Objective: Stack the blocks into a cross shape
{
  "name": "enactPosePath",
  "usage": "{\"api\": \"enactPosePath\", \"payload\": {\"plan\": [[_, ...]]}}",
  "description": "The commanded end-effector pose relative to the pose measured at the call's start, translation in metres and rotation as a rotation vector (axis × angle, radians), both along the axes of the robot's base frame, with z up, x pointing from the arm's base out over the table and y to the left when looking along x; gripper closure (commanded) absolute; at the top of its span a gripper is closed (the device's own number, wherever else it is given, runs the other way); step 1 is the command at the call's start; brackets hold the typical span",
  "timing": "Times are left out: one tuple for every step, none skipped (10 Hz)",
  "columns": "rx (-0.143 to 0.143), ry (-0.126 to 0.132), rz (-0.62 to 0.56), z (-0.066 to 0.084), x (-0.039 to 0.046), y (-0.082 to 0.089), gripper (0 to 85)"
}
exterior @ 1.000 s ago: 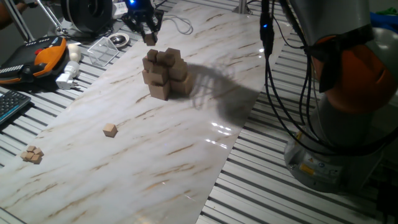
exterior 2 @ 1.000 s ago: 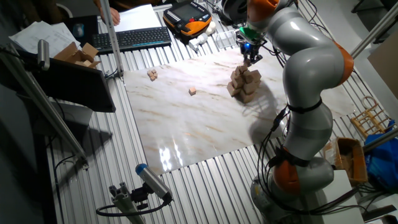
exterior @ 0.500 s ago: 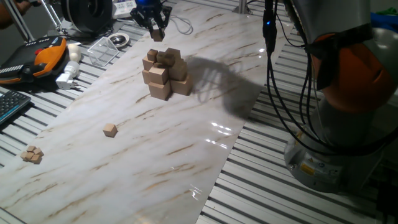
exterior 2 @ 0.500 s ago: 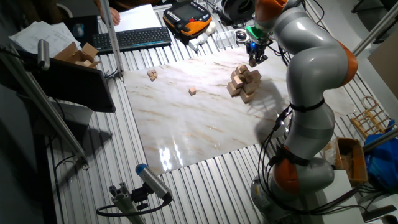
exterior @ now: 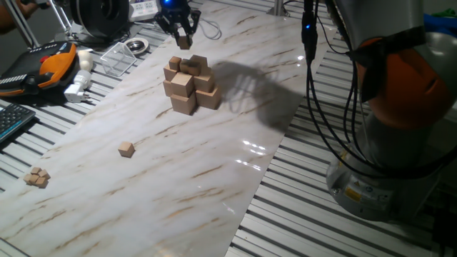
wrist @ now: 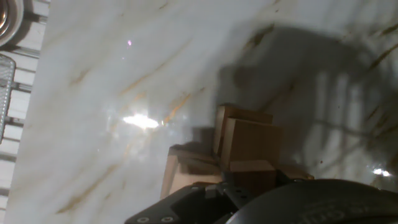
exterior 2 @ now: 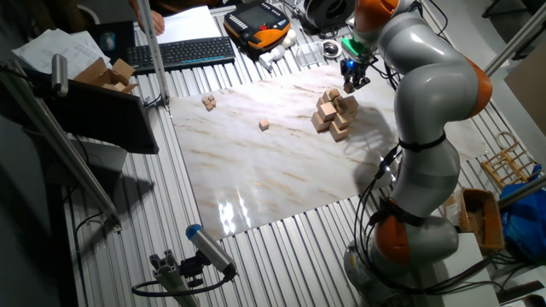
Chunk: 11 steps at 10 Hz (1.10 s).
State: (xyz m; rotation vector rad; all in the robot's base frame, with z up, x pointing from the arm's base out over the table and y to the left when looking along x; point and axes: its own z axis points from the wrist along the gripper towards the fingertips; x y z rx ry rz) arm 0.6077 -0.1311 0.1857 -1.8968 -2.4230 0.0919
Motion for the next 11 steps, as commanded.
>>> {"api": "enactPosePath", "payload": {"plan": [[0.0,-0.003,-0.006,-0.005,-0.0007,-0.001,85.0],[0.015,-0.003,-0.007,-0.01,-0.0017,-0.004,85.0],[0.023,-0.002,-0.006,-0.015,-0.0027,-0.007,85.0],[0.022,-0.009,-0.014,-0.021,-0.0031,-0.008,85.0],[0.02,-0.012,-0.027,-0.026,-0.0031,-0.006,85.0],[0.019,-0.01,-0.035,-0.028,-0.0031,-0.005,85.0],[0.02,-0.004,-0.035,-0.029,-0.0031,-0.005,85.0],[0.017,-0.002,-0.038,-0.031,-0.004,-0.004,85.0],[0.009,0.0,-0.041,-0.033,-0.0057,-0.002,85.0],[0.004,0.002,-0.046,-0.035,-0.0065,-0.001,85.0],[0.005,0.008,-0.047,-0.036,-0.0063,-0.001,85.0]]}}
